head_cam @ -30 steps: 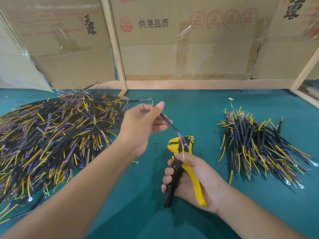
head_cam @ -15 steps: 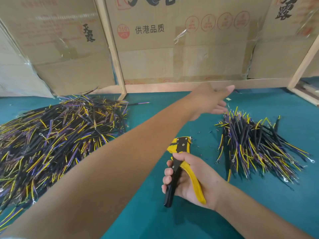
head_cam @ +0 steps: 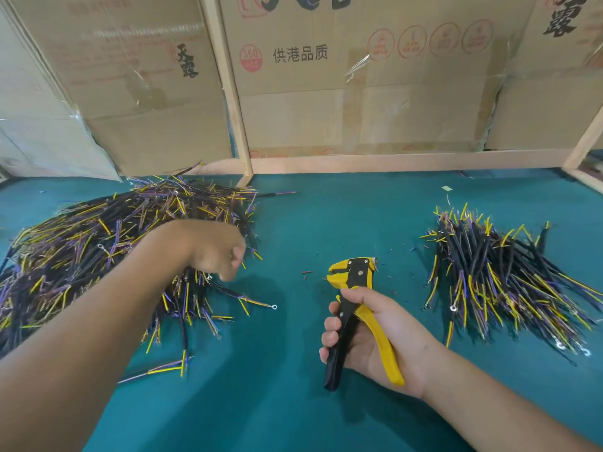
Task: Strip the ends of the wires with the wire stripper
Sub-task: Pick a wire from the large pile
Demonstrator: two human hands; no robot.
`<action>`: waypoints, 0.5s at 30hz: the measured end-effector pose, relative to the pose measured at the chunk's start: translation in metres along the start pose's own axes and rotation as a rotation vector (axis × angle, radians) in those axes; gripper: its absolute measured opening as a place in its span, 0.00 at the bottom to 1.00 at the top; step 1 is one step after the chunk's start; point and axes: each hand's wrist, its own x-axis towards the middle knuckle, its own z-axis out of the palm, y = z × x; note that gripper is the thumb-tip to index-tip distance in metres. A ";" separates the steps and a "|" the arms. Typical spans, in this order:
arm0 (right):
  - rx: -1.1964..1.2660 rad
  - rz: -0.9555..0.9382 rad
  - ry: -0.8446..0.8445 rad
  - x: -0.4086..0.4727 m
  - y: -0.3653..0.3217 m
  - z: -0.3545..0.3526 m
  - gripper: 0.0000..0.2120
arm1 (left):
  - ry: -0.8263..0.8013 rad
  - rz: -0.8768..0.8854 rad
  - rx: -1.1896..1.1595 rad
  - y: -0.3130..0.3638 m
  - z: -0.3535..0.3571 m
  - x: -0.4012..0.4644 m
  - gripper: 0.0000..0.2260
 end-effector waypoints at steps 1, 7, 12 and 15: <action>-0.003 -0.002 -0.008 0.001 0.000 -0.001 0.11 | 0.011 -0.027 -0.001 -0.003 0.008 -0.003 0.06; -0.018 -0.016 -0.017 0.006 0.002 -0.006 0.14 | 0.082 -0.017 0.092 -0.007 0.045 -0.003 0.06; -0.008 -0.008 -0.030 0.006 0.001 -0.007 0.14 | 0.438 0.060 0.005 -0.010 0.035 -0.010 0.07; -0.002 0.000 -0.038 0.003 0.000 -0.005 0.13 | 0.703 0.253 -0.575 0.000 0.028 -0.015 0.11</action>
